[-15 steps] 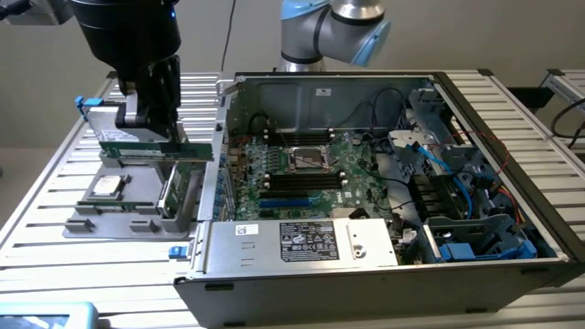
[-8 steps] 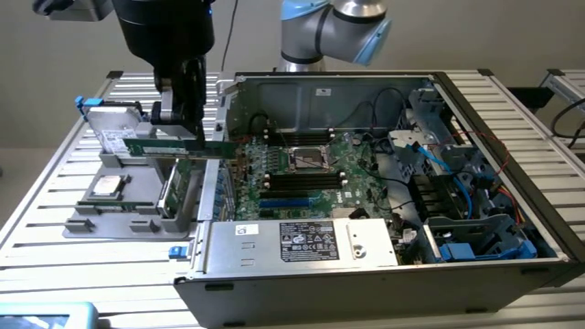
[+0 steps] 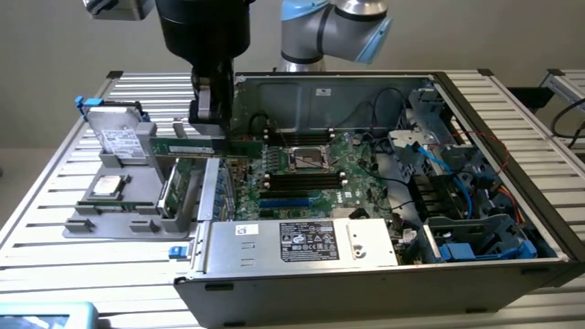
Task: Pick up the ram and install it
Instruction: 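Pick up the ram and move it above insertion slot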
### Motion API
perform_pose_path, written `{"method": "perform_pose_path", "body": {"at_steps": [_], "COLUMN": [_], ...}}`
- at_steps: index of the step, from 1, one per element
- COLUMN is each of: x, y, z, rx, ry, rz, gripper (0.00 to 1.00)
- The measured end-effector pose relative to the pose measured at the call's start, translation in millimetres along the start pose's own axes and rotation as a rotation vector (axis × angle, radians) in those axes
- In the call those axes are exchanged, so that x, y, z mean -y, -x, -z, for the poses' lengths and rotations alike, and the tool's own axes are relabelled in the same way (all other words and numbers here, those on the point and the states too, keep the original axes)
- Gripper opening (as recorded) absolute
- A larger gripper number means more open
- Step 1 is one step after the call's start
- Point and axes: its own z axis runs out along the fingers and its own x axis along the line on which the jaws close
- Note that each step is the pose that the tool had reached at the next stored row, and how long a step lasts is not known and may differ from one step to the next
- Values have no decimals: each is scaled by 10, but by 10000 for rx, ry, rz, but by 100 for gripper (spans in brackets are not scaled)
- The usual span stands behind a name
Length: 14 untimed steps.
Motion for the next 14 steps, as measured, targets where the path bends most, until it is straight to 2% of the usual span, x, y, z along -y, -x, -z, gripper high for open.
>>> {"method": "perform_pose_path", "body": {"at_steps": [5, 14], "x": [193, 503], "y": [20, 156], "z": [8, 14], "rx": [-12, -36], "ry": [5, 6], "rz": [0, -2], "gripper": [13, 13]}}
